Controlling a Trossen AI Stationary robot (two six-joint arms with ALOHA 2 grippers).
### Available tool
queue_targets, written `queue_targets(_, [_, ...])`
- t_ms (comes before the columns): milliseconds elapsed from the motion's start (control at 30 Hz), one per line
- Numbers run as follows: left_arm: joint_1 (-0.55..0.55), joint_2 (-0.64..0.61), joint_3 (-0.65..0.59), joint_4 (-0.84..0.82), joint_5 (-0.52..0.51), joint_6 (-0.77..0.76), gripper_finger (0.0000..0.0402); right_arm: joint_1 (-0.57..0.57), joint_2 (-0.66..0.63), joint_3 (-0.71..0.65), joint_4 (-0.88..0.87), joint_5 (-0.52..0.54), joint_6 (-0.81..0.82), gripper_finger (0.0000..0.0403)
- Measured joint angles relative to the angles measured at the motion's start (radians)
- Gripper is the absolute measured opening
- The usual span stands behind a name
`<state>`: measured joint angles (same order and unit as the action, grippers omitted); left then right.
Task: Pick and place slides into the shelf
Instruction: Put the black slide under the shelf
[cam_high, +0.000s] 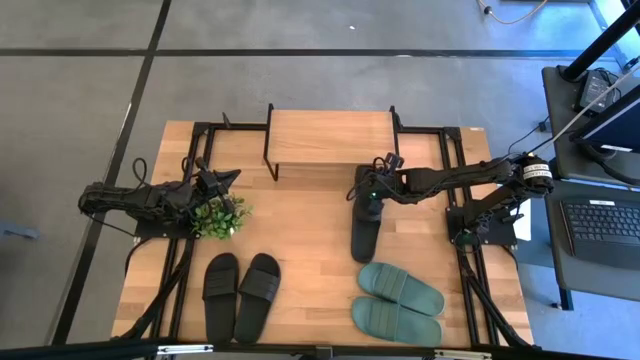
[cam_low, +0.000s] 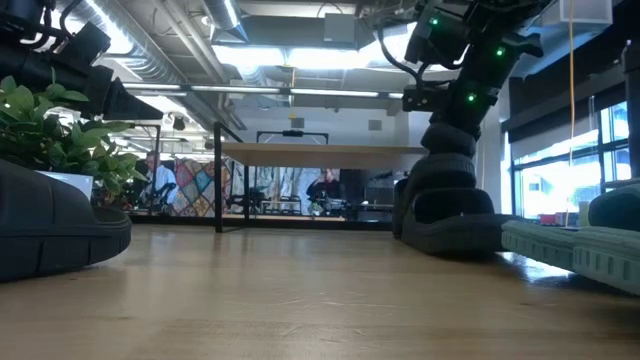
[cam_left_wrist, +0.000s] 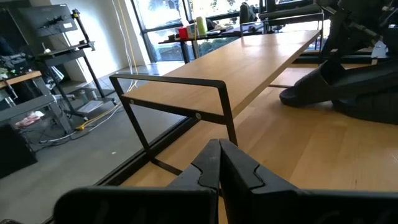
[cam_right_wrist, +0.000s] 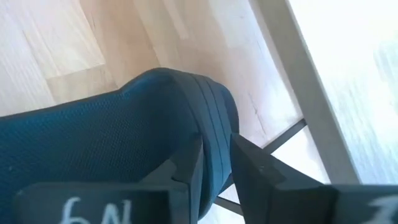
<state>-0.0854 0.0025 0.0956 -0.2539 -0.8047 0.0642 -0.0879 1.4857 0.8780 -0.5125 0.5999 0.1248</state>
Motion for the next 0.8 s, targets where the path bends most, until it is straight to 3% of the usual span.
queue_targets(333, [0.000,0.000,0.000,0.000,0.000,0.000,0.0000,0.000,0.000,0.000,-0.008,-0.051,-0.047,0.0094])
queue_targets(633, [0.000,0.000,0.000,0.000,0.001,0.000,0.0000,0.006,0.000,0.012,-0.025,-0.059,-0.038,0.0177])
queue_targets(800, [0.000,0.000,0.000,0.000,0.001,0.000,0.0000,0.012,0.000,0.085,-0.105,-0.064,0.006,0.0202])
